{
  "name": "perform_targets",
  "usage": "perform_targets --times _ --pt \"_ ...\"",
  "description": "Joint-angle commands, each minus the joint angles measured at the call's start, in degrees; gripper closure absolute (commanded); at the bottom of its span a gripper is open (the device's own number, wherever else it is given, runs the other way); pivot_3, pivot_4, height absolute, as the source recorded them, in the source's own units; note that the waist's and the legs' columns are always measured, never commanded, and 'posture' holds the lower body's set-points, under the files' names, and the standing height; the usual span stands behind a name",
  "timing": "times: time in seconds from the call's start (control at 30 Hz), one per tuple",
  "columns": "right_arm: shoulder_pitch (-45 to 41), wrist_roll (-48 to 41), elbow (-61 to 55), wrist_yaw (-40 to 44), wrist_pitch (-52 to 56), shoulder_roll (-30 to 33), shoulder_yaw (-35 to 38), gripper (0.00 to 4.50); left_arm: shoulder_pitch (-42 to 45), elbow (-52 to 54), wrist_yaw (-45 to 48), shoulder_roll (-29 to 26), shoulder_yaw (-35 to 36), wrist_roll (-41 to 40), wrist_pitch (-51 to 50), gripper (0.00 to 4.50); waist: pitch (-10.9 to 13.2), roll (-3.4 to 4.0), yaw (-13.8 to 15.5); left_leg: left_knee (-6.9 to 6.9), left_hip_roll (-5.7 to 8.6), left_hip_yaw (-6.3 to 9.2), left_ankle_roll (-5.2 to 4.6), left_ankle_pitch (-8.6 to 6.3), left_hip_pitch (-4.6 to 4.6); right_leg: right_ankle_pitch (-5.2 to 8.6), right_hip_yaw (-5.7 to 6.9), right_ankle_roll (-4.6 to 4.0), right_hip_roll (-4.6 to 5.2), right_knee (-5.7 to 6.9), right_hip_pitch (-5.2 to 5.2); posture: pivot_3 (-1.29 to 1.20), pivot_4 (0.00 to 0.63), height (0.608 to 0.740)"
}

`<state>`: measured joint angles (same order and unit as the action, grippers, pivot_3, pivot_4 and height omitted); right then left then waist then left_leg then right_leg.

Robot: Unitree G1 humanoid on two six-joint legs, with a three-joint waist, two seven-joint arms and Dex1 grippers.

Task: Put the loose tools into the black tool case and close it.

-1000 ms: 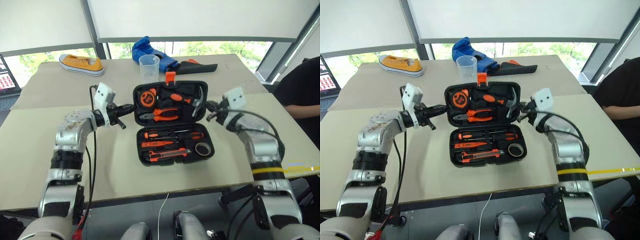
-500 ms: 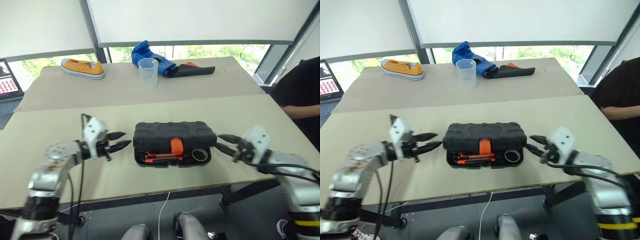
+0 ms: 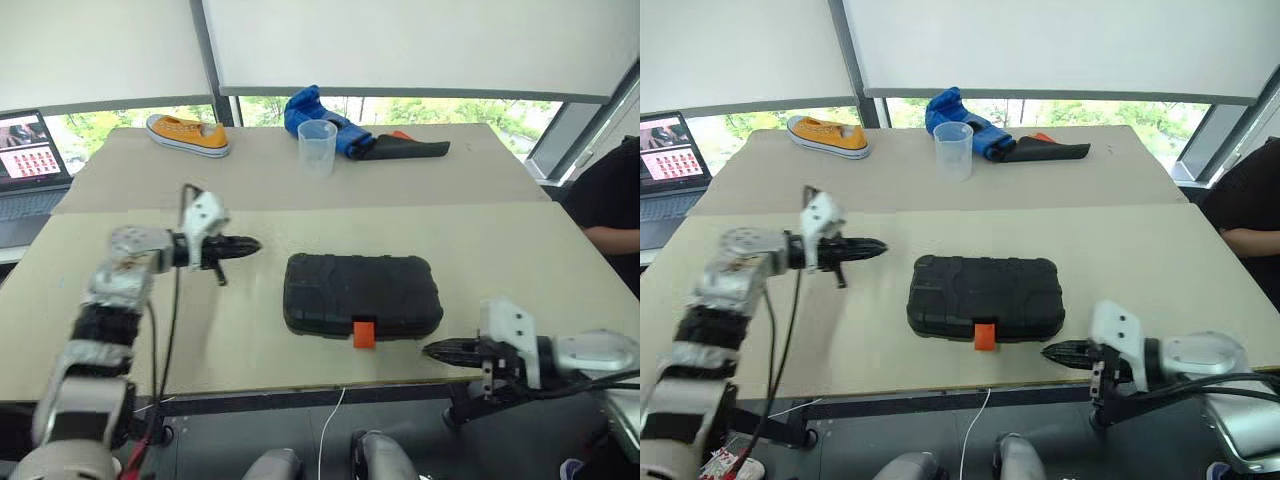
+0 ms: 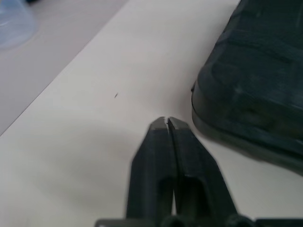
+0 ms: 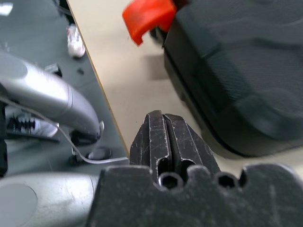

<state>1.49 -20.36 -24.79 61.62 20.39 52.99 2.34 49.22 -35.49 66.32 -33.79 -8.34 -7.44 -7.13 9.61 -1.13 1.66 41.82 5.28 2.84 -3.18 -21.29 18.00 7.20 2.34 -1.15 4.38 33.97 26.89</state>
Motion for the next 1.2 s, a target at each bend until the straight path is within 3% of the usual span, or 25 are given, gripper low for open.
perform_targets --times 0.03,0.23,0.33,0.43,0.57,0.7,0.77,0.83,0.97,1.2 --pt "-3.87 2.85 1.43 -0.56 -2.1 -1.53 -3.78 4.5 4.2 -7.44 -0.01 3.77 -3.23 4.58 8.5 4.47 0.0 -0.01 -0.5 0.08 0.02 -0.02 0.0 0.0 0.23 -0.01 0.03 -0.01 0.01 0.01 0.2 0.0 0.15 0.724" --pt "-12.48 10.71 9.66 -6.86 -3.19 -5.25 -7.03 4.5 4.83 -9.99 4.09 6.3 -5.92 7.48 14.13 4.47 0.01 -0.03 -1.01 0.13 0.07 0.03 -0.03 0.0 0.45 -0.04 0.05 0.02 0.1 -0.13 0.28 0.0 0.15 0.724" --pt "-16.32 13.96 15.71 -10.19 -5.07 -5.99 -6.01 4.5 0.5 -1.66 16.08 3.4 -6.84 3.55 11.8 4.47 0.0 -0.02 -1.1 0.16 0.09 0.01 -0.04 -0.01 0.43 -0.07 0.0 0.06 0.12 -0.3 0.29 0.0 0.15 0.724" --pt "-17.59 14.34 18.67 -11.6 -5.23 -6.14 -4.57 4.5 -2.21 4.33 18.96 1.84 -6.1 1.75 9.32 4.47 0.0 -0.01 -1.15 0.15 0.08 -0.01 -0.05 -0.01 0.37 -0.08 -0.04 0.05 0.1 -0.17 0.32 0.0 0.15 0.724" --pt "-15.66 12.28 16.67 -11.31 -3.57 -5.74 -1.36 4.5 0.19 5.75 15.71 2.79 -2.18 -0.94 3.23 4.47 0.01 -0.02 -0.77 0.18 0.05 0.08 -0.06 0.0 0.47 -0.07 0.0 0.01 0.04 -0.01 0.36 0.0 0.15 0.724" --pt "-10.19 3.21 7.39 -8.52 2.75 -5.04 6.08 4.5 4.37 13.32 16.07 4.77 1.52 -10.46 -14.89 4.47 0.01 -0.01 -0.59 0.37 0.05 0.19 -0.07 -0.01 0.66 -0.08 0.07 0.03 0.03 0.05 0.38 0.0 0.15 0.724" --pt "-9.37 -0.06 4.42 -9.44 5.93 -5.68 8.4 4.5 3.59 17.6 16.2 5.55 0.49 -11.94 -18.6 4.47 -0.01 0.01 -0.85 0.39 0.05 0.2 -0.11 -0.03 0.69 -0.09 0.05 0.04 0.05 0.05 0.39 0.0 0.15 0.724" --pt "-8.64 -2.62 1.34 -10.54 9.33 -6.06 9.38 4.5 1.81 20.69 15.72 6.16 -2.2 -10.58 -18.49 4.47 -0.03 0.04 -1.09 0.39 0.06 0.18 -0.13 -0.04 0.65 -0.11 0.01 0.08 0.06 0.03 0.36 0.0 0.15 0.724" --pt "-6.53 -4.0 -2.9 -10.94 12.34 -5.72 7.8 4.5 -3.95 21.12 11.07 5.71 -11.62 1.69 -5.32 4.47 -0.07 0.11 -1.18 0.16 0.05 0.12 -0.1 -0.05 0.26 -0.04 -0.11 -0.02 0.04 -0.07 0.19 0.0 0.15 0.724" --pt "-9.57 0.42 1.18 -14.57 12.95 -8.06 -0.18 4.5 -9.61 26.81 8.95 5.57 -13.99 2.81 -6.37 4.47 -0.18 0.05 -0.96 0.14 -0.05 0.09 -0.06 -0.03 -0.16 0.11 -0.14 0.23 0.03 -0.11 -0.27 0.0 0.15 0.724"
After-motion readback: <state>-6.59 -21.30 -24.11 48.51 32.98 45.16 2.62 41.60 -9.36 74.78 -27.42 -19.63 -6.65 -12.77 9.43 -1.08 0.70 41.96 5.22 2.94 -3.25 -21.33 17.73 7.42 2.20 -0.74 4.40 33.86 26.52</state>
